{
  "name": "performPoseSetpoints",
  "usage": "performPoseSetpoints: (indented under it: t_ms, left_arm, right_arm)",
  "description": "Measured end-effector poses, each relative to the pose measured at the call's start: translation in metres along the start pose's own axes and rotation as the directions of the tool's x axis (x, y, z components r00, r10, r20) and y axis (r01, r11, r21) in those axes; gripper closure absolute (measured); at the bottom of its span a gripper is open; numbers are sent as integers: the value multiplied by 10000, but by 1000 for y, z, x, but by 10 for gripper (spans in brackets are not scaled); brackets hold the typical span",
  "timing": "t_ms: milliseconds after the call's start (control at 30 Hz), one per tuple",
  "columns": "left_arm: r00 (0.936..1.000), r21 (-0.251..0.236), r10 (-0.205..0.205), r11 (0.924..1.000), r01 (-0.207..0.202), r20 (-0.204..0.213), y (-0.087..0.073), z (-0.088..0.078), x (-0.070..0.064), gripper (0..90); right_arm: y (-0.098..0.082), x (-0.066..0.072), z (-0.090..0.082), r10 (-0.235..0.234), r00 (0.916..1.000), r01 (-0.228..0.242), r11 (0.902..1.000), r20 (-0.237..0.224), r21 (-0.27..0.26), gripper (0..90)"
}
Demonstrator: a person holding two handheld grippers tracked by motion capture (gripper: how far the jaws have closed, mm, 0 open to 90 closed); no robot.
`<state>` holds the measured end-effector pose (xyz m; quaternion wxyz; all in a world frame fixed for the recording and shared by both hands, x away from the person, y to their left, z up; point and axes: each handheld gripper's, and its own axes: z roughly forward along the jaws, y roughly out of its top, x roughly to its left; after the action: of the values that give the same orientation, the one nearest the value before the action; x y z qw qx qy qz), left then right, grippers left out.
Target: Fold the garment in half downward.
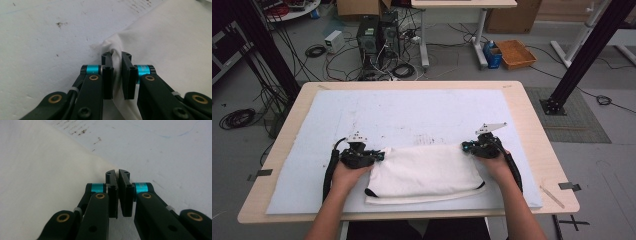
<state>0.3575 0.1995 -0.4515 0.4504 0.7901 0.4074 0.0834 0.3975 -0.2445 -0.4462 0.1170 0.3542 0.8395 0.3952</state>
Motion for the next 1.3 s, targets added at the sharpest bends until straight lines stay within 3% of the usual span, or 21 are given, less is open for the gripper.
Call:
performPoseSetpoints:
  t_ms: [100,233,333,533,800,867,1000,1100,1167,1300]
  left_arm:
    - [9999,-500,149,9986,-150,-15,2,-2,2,829]
    - [9984,-384,559,9977,-563,-100,14,3,5,829]
    - [9985,-430,524,9977,-530,-148,24,7,11,829]
    - [9986,-267,512,9983,-516,-164,38,15,21,829]
    - [9995,-410,261,9988,-267,-158,33,15,23,826]
    - [9991,-461,270,9985,-285,-338,33,14,23,787]
    - [9996,-638,-24,9980,6,-296,32,9,24,602]
    - [9997,-663,-56,9978,40,-236,30,2,22,509]
    - [9997,-363,-56,9993,47,-244,29,-2,19,430]
    - [9999,-821,-1,9966,-13,-167,23,-14,11,364]
  right_arm:
    - [1,-2,-7,-98,9991,119,9987,405,-506,889]
    - [5,-1,-12,-273,9962,341,9960,826,-825,889]
    - [6,-2,-13,-226,9943,312,9961,1040,-819,889]
    - [6,-7,-11,92,9922,15,9963,1242,-857,889]
    - [10,-11,-3,271,9922,-174,9966,1214,-799,886]
    - [11,-11,-3,266,9922,-175,9970,1217,-750,871]
    - [10,-10,-8,358,9891,-231,9957,1430,-899,703]
    - [8,-9,-14,572,9909,-422,9916,1216,-1220,553]
    - [6,-7,-18,720,9927,-583,9888,972,-1376,450]
    - [2,0,-25,593,9954,-467,9862,753,-1590,332]
